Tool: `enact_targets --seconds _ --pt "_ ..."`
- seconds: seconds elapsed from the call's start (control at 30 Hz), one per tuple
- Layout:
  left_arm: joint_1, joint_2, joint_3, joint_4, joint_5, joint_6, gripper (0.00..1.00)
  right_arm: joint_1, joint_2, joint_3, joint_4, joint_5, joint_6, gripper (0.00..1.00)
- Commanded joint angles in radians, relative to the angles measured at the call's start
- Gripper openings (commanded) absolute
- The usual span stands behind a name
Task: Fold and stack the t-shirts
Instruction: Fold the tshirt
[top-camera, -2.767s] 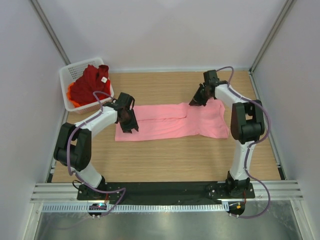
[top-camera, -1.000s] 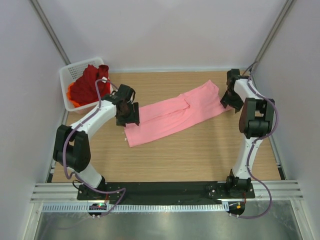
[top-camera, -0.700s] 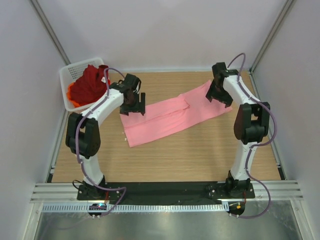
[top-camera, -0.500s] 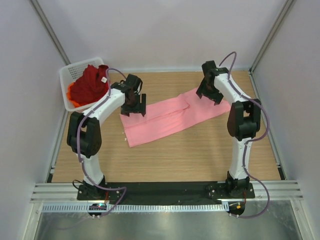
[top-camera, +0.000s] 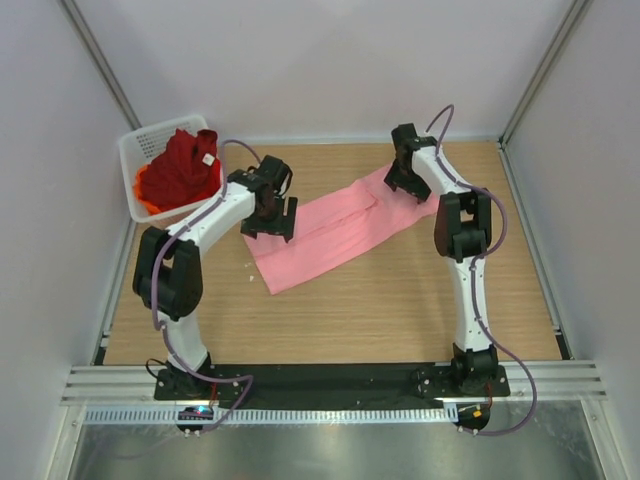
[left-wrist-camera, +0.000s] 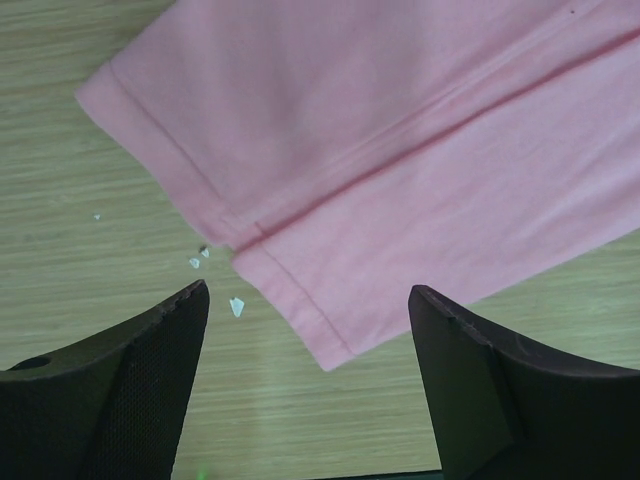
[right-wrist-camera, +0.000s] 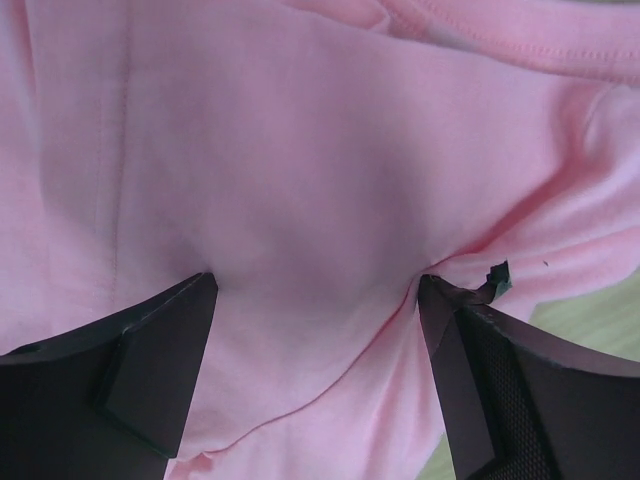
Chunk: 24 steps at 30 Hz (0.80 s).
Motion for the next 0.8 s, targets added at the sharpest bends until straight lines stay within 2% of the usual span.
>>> enact_targets --seconds 0.0,0.13,0.2,0.33,0.5,0.63,0.77 --pt "-0.005 0.076 0.069 -0.031 -0.031 0.063 0.82 0.004 0.048 0.102 -0.008 0.02 -0.094 0.9" --pt "-0.022 0.151 0.115 -0.037 -0.036 0.102 0.83 0.007 -0.033 0.131 -0.033 -0.017 -0.132 0.93" --pt "-0.026 0.164 0.12 -0.033 -0.019 0.131 0.83 0.006 -0.089 0.168 -0.092 -0.023 -0.164 1.0" --pt "-0.034 0.178 0.103 0.007 0.01 0.176 0.83 0.006 -0.219 0.157 -0.188 -0.067 -0.204 1.0" --pt "-0.034 0.218 0.125 0.018 0.013 0.218 0.83 0.01 -0.474 -0.135 -0.137 -0.188 -0.219 1.0" --pt "-0.033 0.265 0.132 0.022 0.001 0.267 0.83 0.033 -0.64 -0.309 -0.136 -0.201 -0.232 1.0" --pt "-0.033 0.322 0.126 0.021 -0.04 0.253 0.82 0.04 -0.793 -0.462 -0.117 -0.21 -0.244 1.0"
